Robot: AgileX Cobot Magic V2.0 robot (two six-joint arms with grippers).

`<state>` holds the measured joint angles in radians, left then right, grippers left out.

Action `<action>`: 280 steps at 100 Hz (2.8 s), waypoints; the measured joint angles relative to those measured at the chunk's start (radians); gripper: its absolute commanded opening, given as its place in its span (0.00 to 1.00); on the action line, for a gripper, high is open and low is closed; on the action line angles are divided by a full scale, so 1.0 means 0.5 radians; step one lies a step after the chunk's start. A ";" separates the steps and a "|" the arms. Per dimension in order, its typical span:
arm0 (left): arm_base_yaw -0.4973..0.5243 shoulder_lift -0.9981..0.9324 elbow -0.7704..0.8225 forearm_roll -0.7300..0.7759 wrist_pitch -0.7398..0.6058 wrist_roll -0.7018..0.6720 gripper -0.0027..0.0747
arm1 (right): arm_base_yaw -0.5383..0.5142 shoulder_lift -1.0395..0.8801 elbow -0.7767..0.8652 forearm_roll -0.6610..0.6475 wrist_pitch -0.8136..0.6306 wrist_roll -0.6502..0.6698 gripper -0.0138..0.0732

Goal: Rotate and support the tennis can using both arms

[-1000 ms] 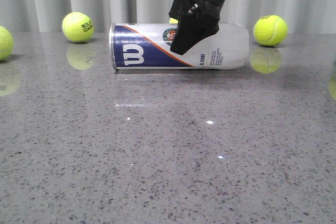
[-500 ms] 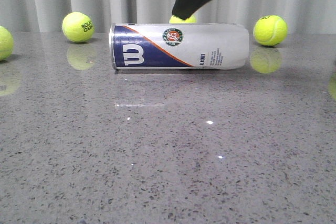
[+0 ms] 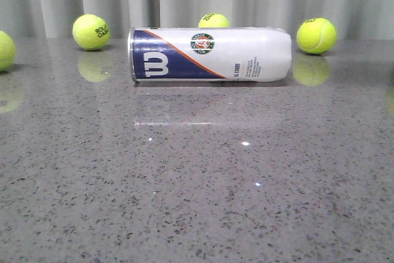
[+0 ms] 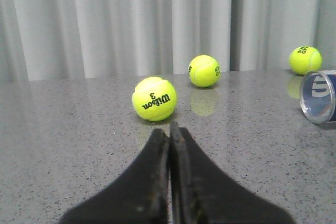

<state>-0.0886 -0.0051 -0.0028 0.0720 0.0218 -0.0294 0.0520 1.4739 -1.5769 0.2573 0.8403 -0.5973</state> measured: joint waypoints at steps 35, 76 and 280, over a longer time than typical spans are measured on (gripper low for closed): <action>0.000 0.000 0.000 0.000 0.000 0.000 0.01 | -0.356 -0.425 0.238 -0.015 -0.173 0.348 0.90; 0.000 0.000 0.000 0.000 0.000 0.000 0.01 | -0.278 -1.109 1.177 0.077 -0.762 0.398 0.90; 0.000 0.096 -0.443 -0.095 0.359 0.000 0.01 | -0.067 -2.135 2.073 0.188 -1.169 0.401 0.08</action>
<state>-0.0886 0.0429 -0.2243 0.0246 0.2015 -0.0294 0.0184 0.4065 -0.5403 0.3515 0.2557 -0.3966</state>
